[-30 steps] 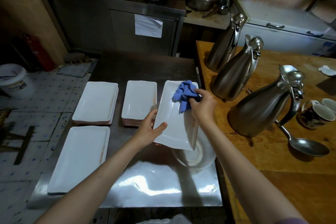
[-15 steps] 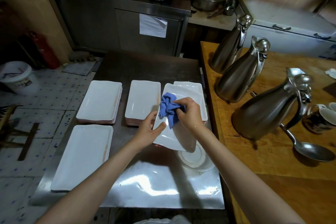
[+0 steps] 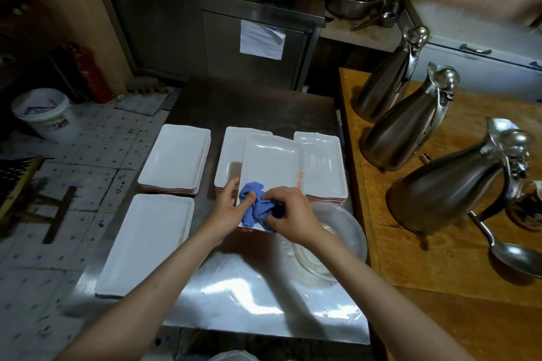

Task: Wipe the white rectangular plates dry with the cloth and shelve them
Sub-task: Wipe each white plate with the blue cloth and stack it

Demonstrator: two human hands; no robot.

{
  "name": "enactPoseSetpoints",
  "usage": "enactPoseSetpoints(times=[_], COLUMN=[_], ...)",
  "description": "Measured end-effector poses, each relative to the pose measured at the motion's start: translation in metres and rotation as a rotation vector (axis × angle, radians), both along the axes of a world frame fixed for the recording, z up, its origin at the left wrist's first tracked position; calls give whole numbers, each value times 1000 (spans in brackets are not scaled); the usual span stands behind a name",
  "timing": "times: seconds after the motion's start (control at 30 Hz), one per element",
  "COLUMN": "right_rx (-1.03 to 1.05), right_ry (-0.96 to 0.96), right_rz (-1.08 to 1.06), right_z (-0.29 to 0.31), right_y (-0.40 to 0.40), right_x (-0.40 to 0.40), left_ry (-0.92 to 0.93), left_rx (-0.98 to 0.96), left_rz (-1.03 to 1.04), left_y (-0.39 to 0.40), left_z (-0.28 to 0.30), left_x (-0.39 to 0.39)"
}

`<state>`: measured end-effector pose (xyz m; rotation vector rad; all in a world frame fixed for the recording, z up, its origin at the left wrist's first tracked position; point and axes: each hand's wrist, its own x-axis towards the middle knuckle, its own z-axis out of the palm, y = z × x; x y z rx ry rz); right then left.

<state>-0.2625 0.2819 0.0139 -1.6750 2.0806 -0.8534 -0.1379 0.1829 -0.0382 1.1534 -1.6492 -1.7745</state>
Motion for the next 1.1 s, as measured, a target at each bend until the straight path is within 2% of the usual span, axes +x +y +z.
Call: enactPoseSetpoints(times=[0.37, 0.5, 0.73, 0.97, 1.1], right_rx=[158, 152, 9, 10, 37], right_ry=[74, 140, 55, 3, -8], right_rz=[47, 61, 9, 47, 62], right_z=[-11, -17, -20, -29, -32], right_y=[-31, -44, -61, -77, -81], right_x=[31, 39, 61, 87, 95], left_ry=[75, 4, -107, -279, -305], left_rx=[-48, -88, -66, -49, -41], left_rz=[184, 212, 232, 256, 246], left_y=[-15, -26, -36, -31, -28], left_z=[4, 3, -9, -24, -32], left_x=[44, 75, 144, 203, 222])
